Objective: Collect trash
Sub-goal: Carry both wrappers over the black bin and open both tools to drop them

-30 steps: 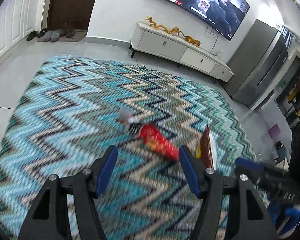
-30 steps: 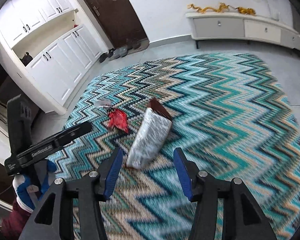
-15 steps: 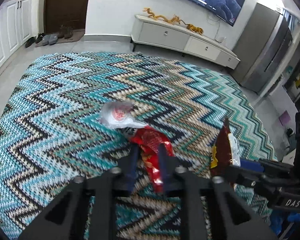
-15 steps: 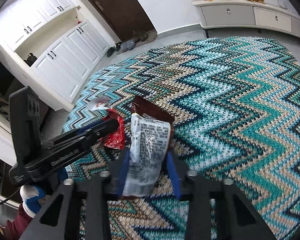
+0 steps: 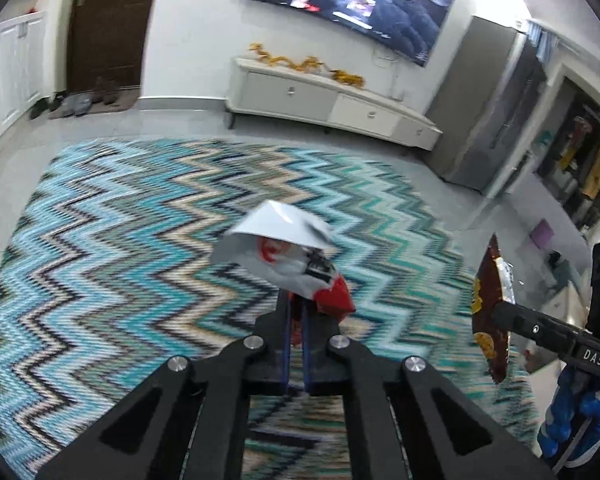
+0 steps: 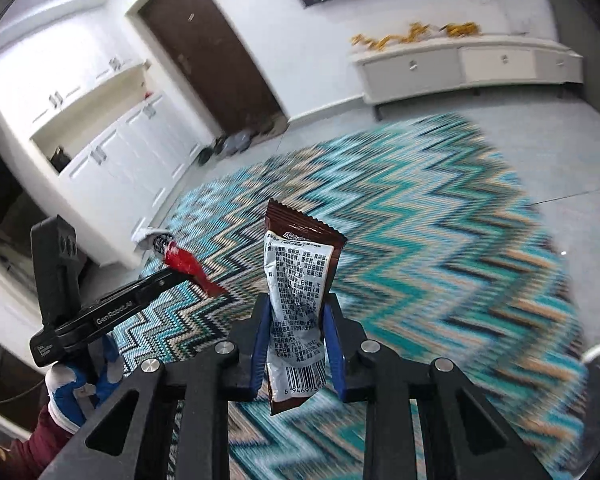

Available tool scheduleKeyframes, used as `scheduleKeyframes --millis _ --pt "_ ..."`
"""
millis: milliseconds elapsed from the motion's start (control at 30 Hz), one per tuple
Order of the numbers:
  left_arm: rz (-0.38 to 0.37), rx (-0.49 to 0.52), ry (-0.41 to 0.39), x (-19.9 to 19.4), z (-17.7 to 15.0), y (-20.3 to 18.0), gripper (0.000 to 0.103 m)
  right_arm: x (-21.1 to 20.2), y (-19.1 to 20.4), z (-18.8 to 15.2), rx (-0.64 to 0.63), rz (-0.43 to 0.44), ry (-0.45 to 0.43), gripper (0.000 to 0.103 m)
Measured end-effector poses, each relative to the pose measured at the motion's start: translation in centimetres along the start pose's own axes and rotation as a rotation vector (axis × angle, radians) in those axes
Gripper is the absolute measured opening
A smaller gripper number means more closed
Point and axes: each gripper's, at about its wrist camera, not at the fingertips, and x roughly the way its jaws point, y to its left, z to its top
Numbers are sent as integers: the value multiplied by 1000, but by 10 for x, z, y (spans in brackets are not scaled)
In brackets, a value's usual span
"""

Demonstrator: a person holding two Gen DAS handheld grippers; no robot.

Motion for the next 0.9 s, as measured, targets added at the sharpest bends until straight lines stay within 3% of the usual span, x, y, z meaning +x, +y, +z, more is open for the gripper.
scheduleKeyframes --millis 267,467,667,900 --pt "-174 210 16 10 9 -141 4 -122 -91 -25 113 -210 -158 24" --pt "-286 359 96 39 -2 -254 4 -179 -171 -58 239 -351 -205 24" --pt "-342 498 193 73 -30 -353 4 -194 -255 -103 409 -411 -194 24" --pt "-395 557 334 137 -58 -433 6 -180 -319 -133 535 -424 -139 33"
